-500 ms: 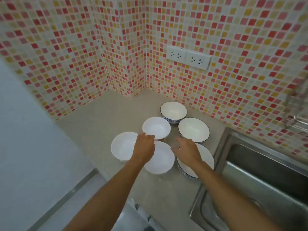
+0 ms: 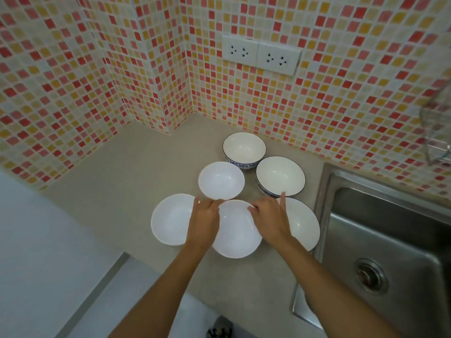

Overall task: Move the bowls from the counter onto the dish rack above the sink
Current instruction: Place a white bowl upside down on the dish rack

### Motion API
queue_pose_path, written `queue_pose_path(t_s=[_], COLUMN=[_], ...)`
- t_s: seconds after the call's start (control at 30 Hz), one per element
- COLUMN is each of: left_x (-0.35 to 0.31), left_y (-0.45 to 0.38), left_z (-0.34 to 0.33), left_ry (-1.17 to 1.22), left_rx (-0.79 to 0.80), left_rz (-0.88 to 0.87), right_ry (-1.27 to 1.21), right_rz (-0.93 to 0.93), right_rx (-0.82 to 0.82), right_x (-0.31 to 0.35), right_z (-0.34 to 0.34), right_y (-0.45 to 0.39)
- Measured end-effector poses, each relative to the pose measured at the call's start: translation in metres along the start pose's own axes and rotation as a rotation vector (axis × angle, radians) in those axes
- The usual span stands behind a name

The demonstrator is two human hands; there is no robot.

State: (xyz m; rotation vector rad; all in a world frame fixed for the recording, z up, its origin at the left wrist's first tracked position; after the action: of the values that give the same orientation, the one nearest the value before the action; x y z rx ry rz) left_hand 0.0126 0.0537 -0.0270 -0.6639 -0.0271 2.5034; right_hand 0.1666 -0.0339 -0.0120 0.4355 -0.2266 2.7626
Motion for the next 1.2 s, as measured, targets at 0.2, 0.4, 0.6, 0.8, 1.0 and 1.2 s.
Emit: queue_pose_path(t_s=[0.2, 0.4, 0.6, 0.8, 1.0, 1.2], left_x=[-0.017, -0.060, -0.134, -0.214, -0.277, -0.335], left_y=[-0.003, 0.006, 0.017, 0.042, 0.072, 0.078], left_z=[0.024, 0.005, -0.017, -0.051, -0.068, -0.067], left_ry=[0.543, 1.092, 1.150, 1.280, 1.199, 1.222], left_rx=[0.106, 0.547, 0.652, 0.760, 0.772, 0.735], left_rz=[0.234, 0.554, 0.501, 0.601, 0.608, 0.486], right_ry=[-0.422, -0.595, -0.648, -0.577, -0.581, -0.551], right_rz=[-0.155, -0.314, -0.454, -0.471, -0.495, -0.458], right_rx=[-0.136, -0.347, -0.408, -0.314, -0.330, -0.411], right_x=[-0.014, -0.042, -0.087, -0.148, -0.197, -0.231], right_z=[0.031, 0.054, 0.090, 0.134, 0.168, 0.211], right_y=[0.008, 0.031, 0.075, 0.131, 0.174, 0.196])
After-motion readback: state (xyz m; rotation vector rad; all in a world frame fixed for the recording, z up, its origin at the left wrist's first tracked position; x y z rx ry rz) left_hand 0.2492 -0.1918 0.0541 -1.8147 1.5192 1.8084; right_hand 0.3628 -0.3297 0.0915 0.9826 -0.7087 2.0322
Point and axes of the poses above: each hand's wrist, its own y-axis away from the middle knuckle, its own z-axis out of the back of the hand, x = y × z, the point moved 4 cm from there along -y, towards the middle knuckle, and after that the axes turned 9 degrees about z, right-handed, at the moved point
